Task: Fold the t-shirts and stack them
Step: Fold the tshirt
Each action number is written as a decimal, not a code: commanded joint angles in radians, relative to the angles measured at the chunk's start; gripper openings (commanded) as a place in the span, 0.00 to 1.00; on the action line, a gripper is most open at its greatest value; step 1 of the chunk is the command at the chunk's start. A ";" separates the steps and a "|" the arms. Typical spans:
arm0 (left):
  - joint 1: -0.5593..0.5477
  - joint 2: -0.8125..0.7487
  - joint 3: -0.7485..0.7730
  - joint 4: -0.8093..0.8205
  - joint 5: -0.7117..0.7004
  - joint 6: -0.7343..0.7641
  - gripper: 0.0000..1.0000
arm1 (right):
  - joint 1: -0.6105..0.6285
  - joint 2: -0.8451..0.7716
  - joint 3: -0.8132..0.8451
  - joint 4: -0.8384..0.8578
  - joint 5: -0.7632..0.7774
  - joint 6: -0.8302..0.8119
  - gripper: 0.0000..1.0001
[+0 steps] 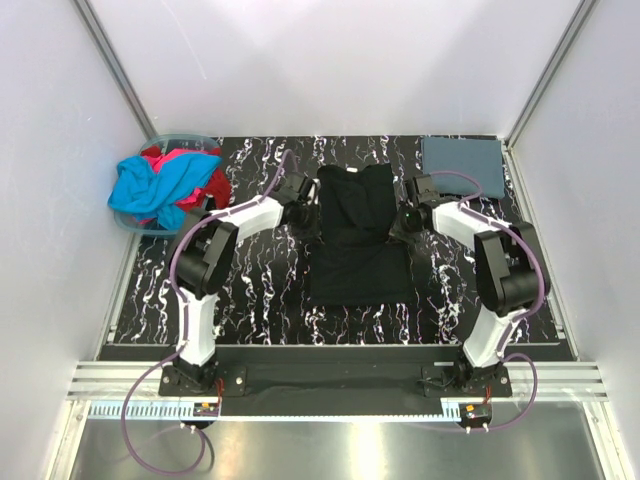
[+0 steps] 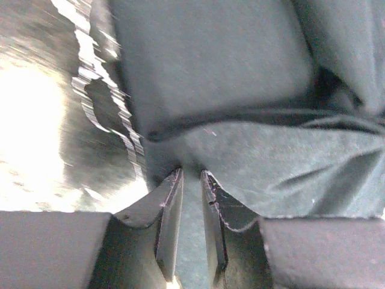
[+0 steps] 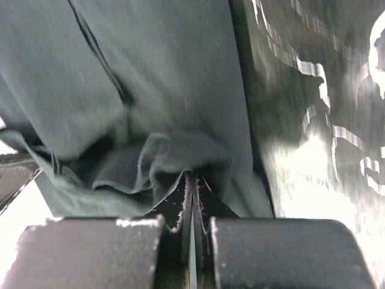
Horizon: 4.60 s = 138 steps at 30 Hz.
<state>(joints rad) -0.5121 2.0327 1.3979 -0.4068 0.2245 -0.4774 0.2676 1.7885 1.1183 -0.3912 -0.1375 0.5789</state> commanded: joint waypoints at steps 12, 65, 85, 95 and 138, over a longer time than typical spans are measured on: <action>0.038 0.044 0.119 0.025 0.012 0.008 0.25 | -0.027 0.115 0.084 0.035 0.156 -0.010 0.00; 0.164 0.206 0.477 0.077 0.346 0.014 0.36 | -0.110 -0.081 0.027 -0.107 -0.102 -0.186 0.32; 0.005 -0.520 -0.362 -0.046 0.226 0.037 0.46 | -0.108 -0.515 -0.445 -0.187 -0.143 0.309 0.52; -0.072 -0.540 -0.648 0.199 0.216 -0.088 0.48 | -0.108 -0.538 -0.566 -0.089 -0.093 0.401 0.49; -0.137 -0.650 -0.674 0.195 0.105 -0.176 0.00 | -0.108 -1.009 -0.712 -0.092 -0.106 0.279 0.00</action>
<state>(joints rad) -0.6323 1.4681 0.6720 -0.1581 0.3454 -0.6792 0.1623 0.8551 0.4038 -0.4305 -0.2306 0.9039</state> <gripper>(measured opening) 0.024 0.011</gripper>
